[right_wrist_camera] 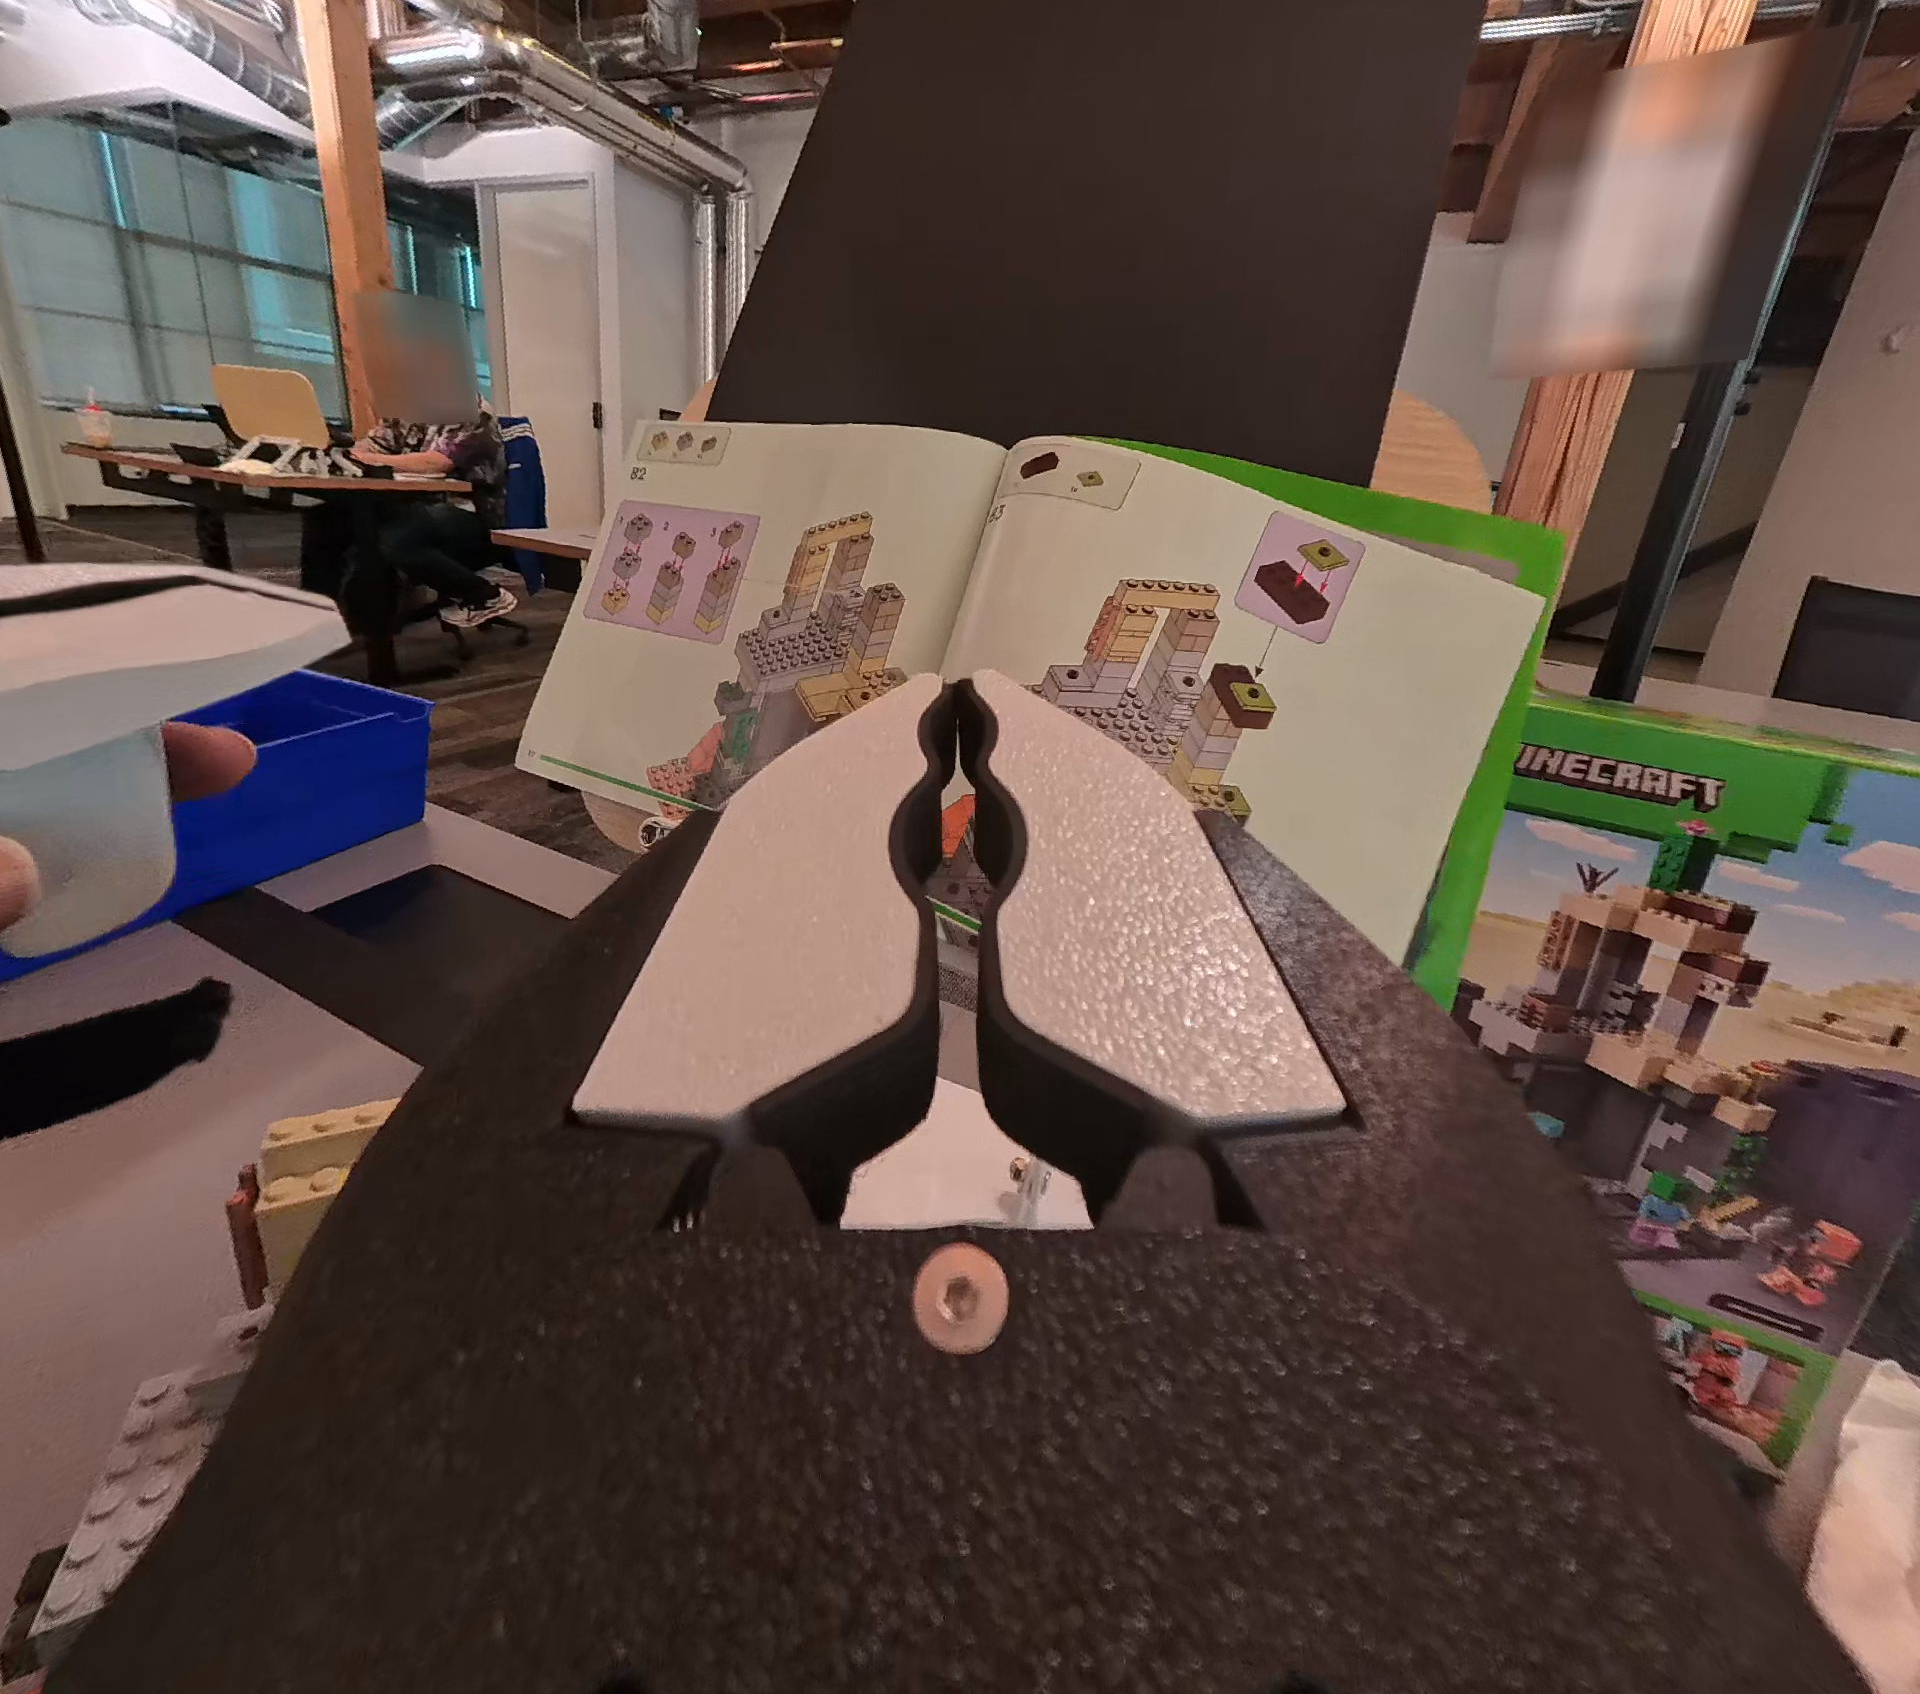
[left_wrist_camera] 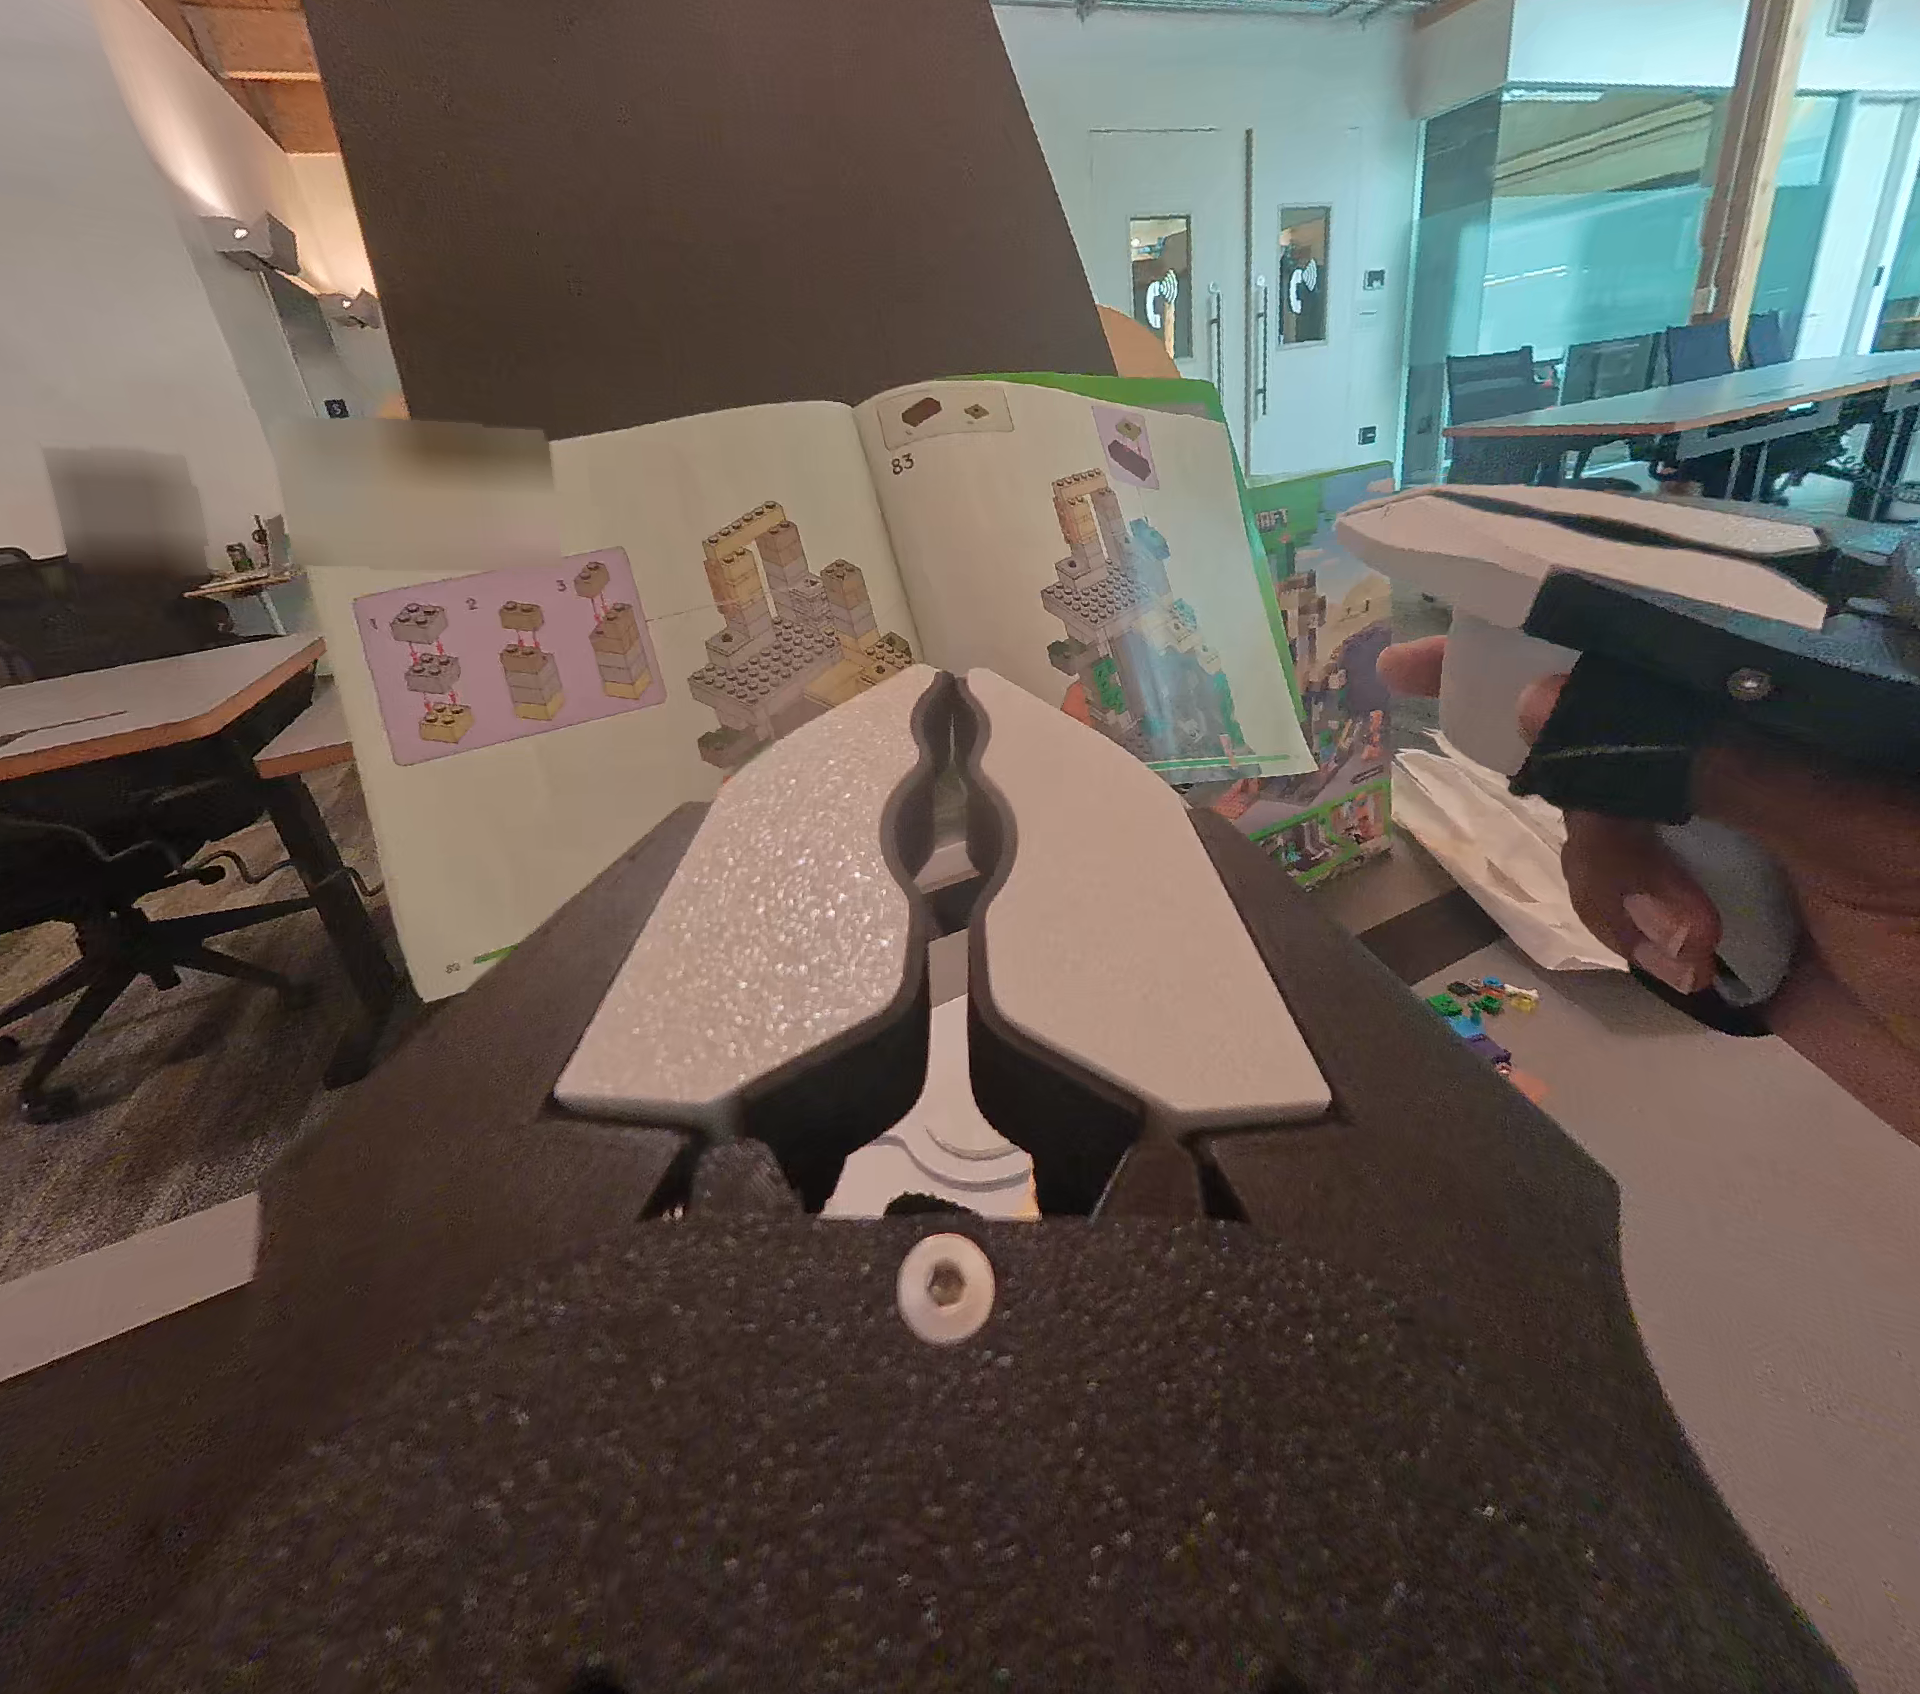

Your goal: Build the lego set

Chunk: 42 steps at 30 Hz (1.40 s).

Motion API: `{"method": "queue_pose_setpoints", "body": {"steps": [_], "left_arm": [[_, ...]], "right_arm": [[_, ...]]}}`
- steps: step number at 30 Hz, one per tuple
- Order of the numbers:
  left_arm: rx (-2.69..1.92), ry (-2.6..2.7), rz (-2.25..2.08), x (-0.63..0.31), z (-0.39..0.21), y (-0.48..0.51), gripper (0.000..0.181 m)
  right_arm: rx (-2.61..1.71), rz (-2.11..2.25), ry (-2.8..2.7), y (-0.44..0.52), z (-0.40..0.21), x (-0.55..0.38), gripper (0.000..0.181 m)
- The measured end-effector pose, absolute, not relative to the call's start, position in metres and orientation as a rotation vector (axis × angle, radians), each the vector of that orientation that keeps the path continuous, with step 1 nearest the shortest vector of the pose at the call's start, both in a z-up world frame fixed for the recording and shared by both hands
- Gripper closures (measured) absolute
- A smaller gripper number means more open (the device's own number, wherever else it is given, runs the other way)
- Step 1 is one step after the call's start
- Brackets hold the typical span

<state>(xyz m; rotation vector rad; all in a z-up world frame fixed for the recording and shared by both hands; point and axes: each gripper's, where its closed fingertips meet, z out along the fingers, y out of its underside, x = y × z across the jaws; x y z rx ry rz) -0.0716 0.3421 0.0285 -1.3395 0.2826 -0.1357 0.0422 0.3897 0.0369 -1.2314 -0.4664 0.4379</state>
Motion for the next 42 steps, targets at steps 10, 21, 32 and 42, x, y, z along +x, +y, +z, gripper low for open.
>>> {"method": "queue_pose_setpoints", "body": {"steps": [10,21,32,42], "left_arm": [[-1.346,0.241,-0.137,-0.089,0.033,0.339,0.181],[-1.321,0.212,-0.212,-0.099,0.041,0.333,0.181],[-1.323,0.206,-0.262,-0.101,0.042,0.332,0.181],[-1.322,0.205,-0.272,-0.102,0.042,0.332,0.181]], "right_arm": [[-1.245,0.35,-0.509,0.425,0.061,0.018,0.181],[-1.287,0.133,-0.677,0.484,0.085,-0.017,0.181],[-1.311,0.143,-0.728,0.505,0.075,-0.031,0.181],[-1.325,0.126,-0.723,0.51,0.072,-0.017,0.181]]}}
